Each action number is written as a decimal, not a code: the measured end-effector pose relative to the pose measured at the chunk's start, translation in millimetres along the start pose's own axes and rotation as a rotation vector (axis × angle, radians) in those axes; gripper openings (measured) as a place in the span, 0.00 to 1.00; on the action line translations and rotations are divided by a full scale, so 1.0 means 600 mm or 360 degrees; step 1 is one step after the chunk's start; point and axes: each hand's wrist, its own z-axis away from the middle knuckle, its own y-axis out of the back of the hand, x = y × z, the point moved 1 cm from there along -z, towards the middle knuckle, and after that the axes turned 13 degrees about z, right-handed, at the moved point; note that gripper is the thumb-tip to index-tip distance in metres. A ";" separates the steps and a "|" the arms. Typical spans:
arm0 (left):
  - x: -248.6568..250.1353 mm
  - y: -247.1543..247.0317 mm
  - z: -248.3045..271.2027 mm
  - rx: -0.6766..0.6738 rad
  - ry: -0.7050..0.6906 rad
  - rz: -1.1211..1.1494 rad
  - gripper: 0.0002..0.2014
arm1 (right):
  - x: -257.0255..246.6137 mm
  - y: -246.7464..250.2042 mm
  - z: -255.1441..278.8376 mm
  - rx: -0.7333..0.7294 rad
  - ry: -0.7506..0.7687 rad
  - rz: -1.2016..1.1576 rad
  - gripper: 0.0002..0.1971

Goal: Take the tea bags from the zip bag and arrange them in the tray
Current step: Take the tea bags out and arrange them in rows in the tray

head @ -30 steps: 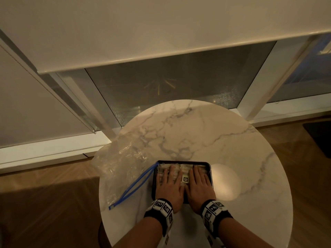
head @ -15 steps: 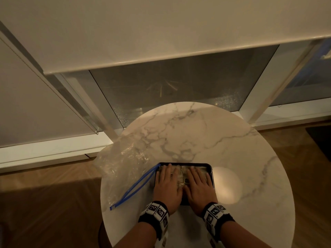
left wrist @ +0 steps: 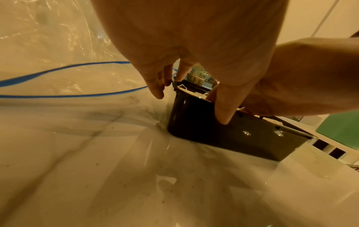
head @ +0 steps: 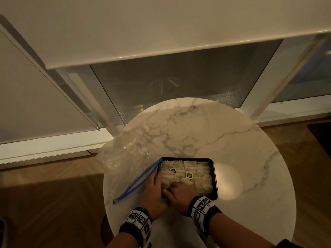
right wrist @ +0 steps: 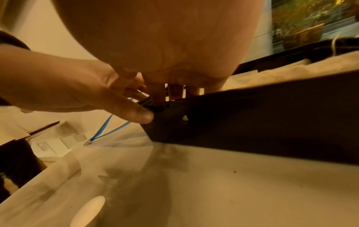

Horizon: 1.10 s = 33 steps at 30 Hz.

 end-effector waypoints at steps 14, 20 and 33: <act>0.007 0.001 0.003 0.0043 -0.0039 0.0145 0.47 | -0.020 -0.028 -0.016 -0.0101 -0.0114 -0.0242 0.35; 0.012 0.003 0.006 0.0031 -0.0049 0.0158 0.45 | -0.020 -0.036 -0.015 -0.0082 -0.0156 -0.0273 0.37; 0.009 -0.002 0.008 0.0043 -0.0020 0.0149 0.45 | -0.019 -0.032 -0.012 -0.0165 -0.0091 -0.0373 0.31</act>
